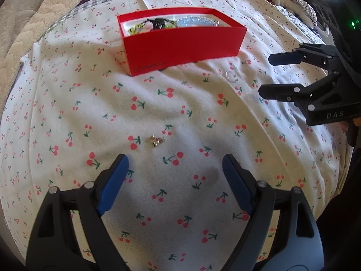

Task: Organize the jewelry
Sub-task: 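Withdraw both tools from the box toward the last gold charm and silver ring, then grasp the small gold charm on the sheet with the left tool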

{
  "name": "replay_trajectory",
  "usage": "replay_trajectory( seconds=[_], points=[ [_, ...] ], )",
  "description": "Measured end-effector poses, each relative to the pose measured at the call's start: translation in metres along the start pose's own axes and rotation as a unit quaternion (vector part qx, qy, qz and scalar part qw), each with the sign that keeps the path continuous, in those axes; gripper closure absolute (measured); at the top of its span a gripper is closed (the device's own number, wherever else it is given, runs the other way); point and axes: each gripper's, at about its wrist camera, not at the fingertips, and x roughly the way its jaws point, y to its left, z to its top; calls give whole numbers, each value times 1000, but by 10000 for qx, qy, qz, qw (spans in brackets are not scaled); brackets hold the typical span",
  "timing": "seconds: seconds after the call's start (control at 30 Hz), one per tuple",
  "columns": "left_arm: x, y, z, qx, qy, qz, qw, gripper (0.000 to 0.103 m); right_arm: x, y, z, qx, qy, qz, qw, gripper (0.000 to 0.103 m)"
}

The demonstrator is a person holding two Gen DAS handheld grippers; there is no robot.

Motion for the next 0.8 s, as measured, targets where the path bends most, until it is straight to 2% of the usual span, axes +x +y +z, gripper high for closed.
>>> replay_trajectory(
  seconds=[0.27, 0.57, 0.8],
  points=[
    [-2, -2, -15, 125, -315, -29, 9994, 18, 25, 2, -11, 103, 263, 90, 9996, 24],
    [-4, 1, -23, 103, -602, -96, 9981, 24, 36, 3, -13, 16, -12, 68, 10000, 3],
    [1, 7, -13, 23, -684, -96, 9976, 40, 43, 0, -6, 20, -125, 82, 9999, 0]
  ],
)
